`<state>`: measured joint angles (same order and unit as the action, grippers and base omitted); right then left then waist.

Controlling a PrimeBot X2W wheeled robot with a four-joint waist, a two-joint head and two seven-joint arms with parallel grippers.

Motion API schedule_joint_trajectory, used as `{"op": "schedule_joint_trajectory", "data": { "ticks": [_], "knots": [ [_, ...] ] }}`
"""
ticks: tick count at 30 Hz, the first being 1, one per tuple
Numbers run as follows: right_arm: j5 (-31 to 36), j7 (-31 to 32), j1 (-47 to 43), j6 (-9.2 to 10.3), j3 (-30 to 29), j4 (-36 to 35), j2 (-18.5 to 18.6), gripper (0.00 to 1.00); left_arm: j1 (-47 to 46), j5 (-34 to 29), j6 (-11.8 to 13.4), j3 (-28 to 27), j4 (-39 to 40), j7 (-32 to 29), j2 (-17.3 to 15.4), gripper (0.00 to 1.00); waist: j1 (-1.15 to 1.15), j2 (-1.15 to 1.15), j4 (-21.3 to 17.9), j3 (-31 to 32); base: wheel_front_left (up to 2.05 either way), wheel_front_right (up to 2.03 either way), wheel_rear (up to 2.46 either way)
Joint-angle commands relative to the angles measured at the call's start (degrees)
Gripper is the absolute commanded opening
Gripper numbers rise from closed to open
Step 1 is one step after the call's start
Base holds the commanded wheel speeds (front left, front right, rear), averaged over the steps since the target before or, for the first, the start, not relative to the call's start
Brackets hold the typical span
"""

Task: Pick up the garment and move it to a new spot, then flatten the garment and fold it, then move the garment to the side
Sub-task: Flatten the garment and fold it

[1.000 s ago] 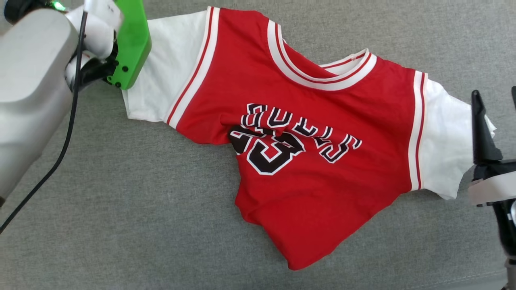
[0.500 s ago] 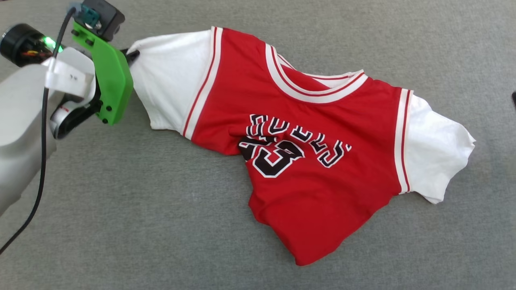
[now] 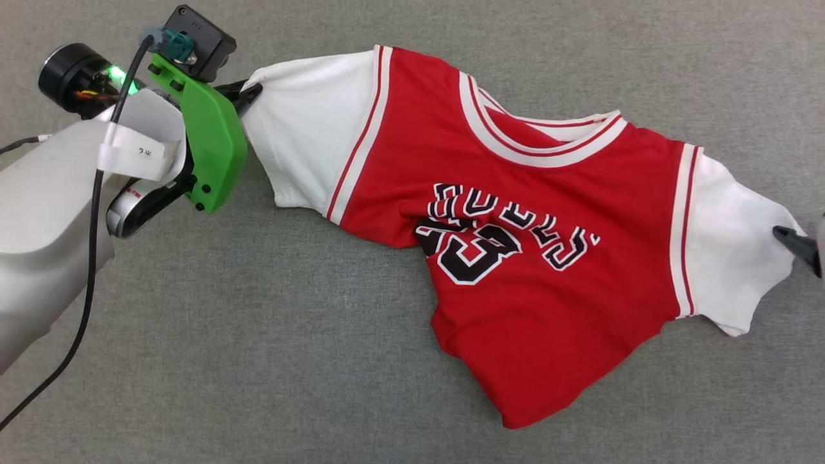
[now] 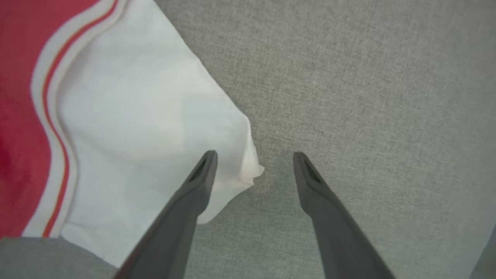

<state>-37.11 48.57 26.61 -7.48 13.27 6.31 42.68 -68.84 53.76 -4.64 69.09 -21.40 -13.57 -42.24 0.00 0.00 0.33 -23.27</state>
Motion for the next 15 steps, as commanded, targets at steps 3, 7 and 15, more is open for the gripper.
{"op": "schedule_joint_trajectory", "data": {
  "ticks": [3,7,15],
  "knots": [
    [0.9,-1.1,2.5,-0.01,3.8,4.9,-1.4,1.00,-1.4,-0.8,0.7,-0.3,0.6,0.5,0.2,0.00,0.00,0.00,1.0,-1.9,0.00,0.00,0.00],
    [0.2,-1.8,2.5,-0.01,9.0,10.4,-2.6,1.00,-1.7,-1.0,0.8,-0.3,0.9,0.6,0.4,0.00,0.00,0.00,1.4,-2.5,0.00,0.00,0.00],
    [-4.0,-7.2,3.8,-0.01,13.8,13.0,-2.4,0.00,-0.8,-0.7,0.8,-0.2,-0.4,1.8,0.3,0.00,0.00,0.00,0.8,-0.8,0.00,0.00,0.00]
  ]
}}
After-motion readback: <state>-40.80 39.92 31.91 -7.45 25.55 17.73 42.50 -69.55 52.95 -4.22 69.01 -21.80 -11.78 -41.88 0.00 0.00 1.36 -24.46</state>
